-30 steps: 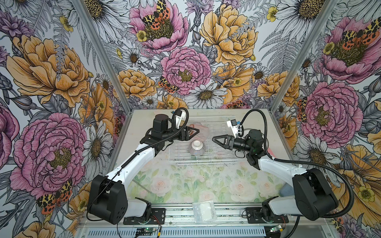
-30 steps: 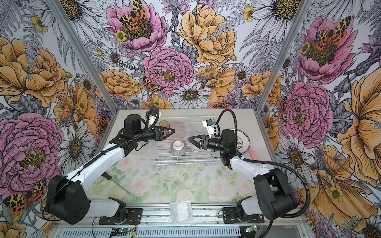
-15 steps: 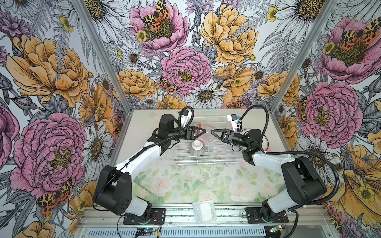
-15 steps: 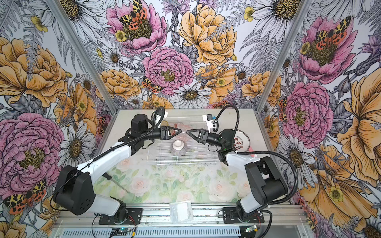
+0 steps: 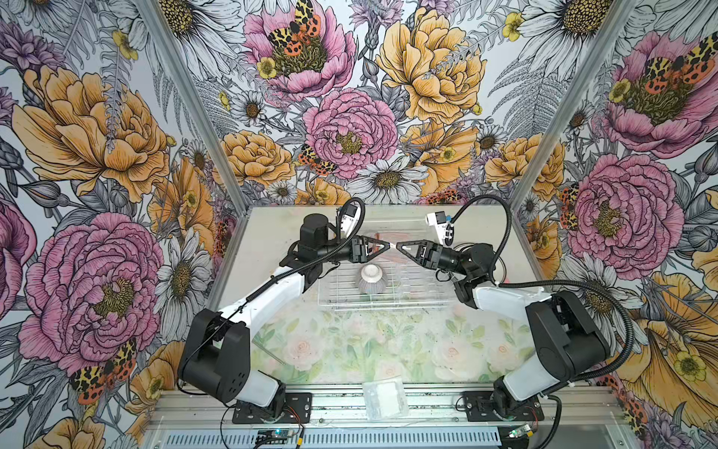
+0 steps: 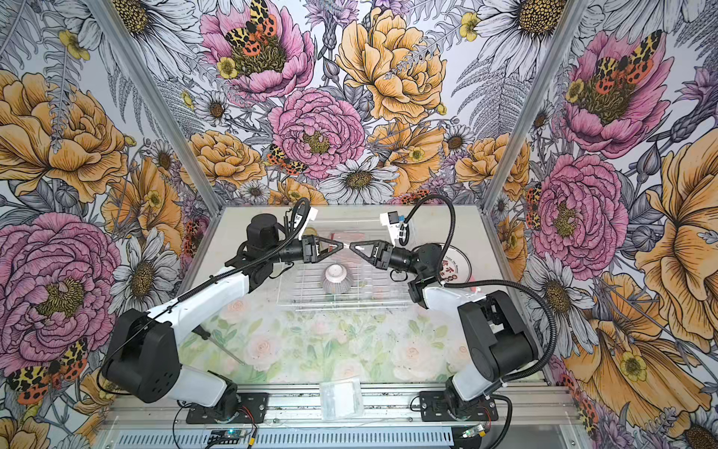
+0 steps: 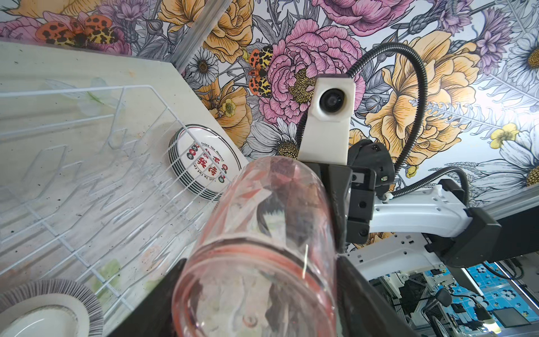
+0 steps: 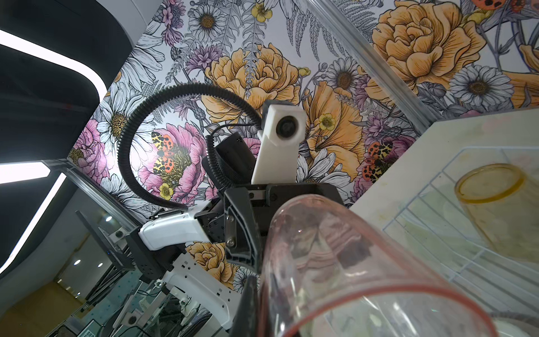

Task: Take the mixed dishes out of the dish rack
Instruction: 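Grasp the pink-rimmed glass with the right gripper while the left gripper releases it, then carry the glass toward the robot with the right gripper while the left withdraws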

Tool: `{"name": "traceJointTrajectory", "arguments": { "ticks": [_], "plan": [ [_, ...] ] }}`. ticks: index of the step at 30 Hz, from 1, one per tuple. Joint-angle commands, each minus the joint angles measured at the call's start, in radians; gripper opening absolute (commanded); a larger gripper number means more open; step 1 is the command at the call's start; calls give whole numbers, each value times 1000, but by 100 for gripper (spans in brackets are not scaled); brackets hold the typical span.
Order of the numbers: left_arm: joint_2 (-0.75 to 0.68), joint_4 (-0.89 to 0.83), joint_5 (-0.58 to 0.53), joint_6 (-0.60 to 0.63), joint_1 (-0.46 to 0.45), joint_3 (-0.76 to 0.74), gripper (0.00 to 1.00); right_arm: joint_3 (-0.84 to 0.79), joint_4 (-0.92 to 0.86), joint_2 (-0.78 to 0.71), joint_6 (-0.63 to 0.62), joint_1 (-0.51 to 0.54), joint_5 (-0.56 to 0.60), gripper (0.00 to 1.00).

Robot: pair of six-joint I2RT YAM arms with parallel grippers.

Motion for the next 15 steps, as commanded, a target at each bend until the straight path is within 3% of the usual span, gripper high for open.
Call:
{"name": "traceJointTrajectory", "arguments": {
  "ticks": [1,4,7,10,15],
  "plan": [
    [-29,-111,-92,86,-18,17,69,42,6,-39,-29,-6,38,0],
    [-77,-288,-189,189,-13,37,75,50,-183,-124,-149,-34,34,0],
    [-129,-405,-274,250,1,36,78,102,-660,-272,-456,-40,90,0],
    [-174,-438,-307,254,30,8,79,237,-1255,-402,-832,-10,297,0],
    [-206,-461,-337,248,65,-16,79,335,-1656,-509,-1047,49,547,0]
  ]
}}
